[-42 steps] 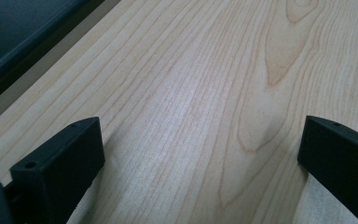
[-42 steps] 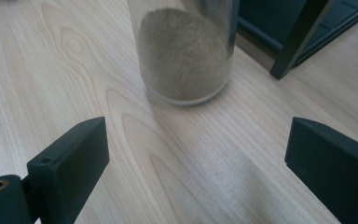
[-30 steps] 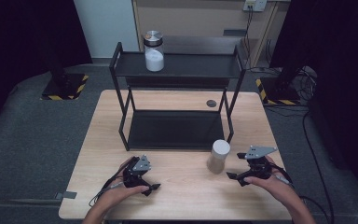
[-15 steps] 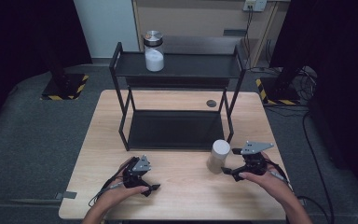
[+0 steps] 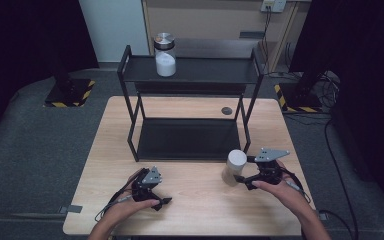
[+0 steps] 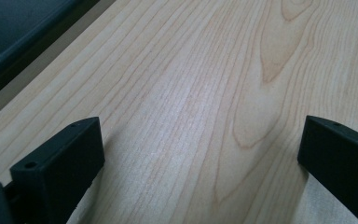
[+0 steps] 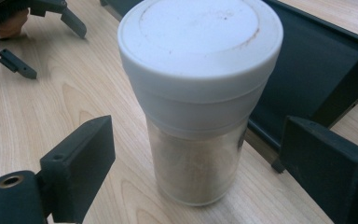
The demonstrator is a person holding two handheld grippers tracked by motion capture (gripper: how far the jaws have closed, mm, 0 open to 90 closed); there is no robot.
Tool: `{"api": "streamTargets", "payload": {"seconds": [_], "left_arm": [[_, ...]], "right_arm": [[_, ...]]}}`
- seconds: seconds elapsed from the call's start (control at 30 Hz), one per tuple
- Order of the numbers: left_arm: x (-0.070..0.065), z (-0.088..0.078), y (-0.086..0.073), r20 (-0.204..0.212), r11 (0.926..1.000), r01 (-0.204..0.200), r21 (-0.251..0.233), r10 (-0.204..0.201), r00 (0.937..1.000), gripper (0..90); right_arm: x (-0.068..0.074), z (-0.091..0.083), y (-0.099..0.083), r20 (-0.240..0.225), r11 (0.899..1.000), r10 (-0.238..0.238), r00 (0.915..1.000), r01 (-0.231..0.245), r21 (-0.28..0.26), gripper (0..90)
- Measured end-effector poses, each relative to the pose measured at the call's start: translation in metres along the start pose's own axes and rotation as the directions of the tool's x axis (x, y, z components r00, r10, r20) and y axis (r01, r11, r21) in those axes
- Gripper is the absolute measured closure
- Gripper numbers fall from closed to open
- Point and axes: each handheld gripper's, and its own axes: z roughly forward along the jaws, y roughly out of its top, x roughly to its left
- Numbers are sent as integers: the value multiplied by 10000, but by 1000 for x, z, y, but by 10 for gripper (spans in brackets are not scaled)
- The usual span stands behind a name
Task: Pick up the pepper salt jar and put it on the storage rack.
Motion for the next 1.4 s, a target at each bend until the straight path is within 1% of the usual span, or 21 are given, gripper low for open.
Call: {"api": "streamTargets", "payload": {"seconds": [0.57,0.93,1.17,1.4], "left_arm": [[0,0,0,2,10000,-13,6,13,10000,0],[0,0,0,2,10000,-11,6,11,10000,0],[0,0,0,0,10000,-9,4,9,10000,0],[0,0,0,2,10000,-9,4,9,10000,0]], "right_arm": [[3,6,0,210,9998,118,9997,-115,-172,151],[5,9,-1,192,9993,158,9997,-152,-335,174],[6,11,-2,295,9986,236,9993,-221,-490,208],[7,12,-4,277,9974,310,9991,-292,-659,241]]}}
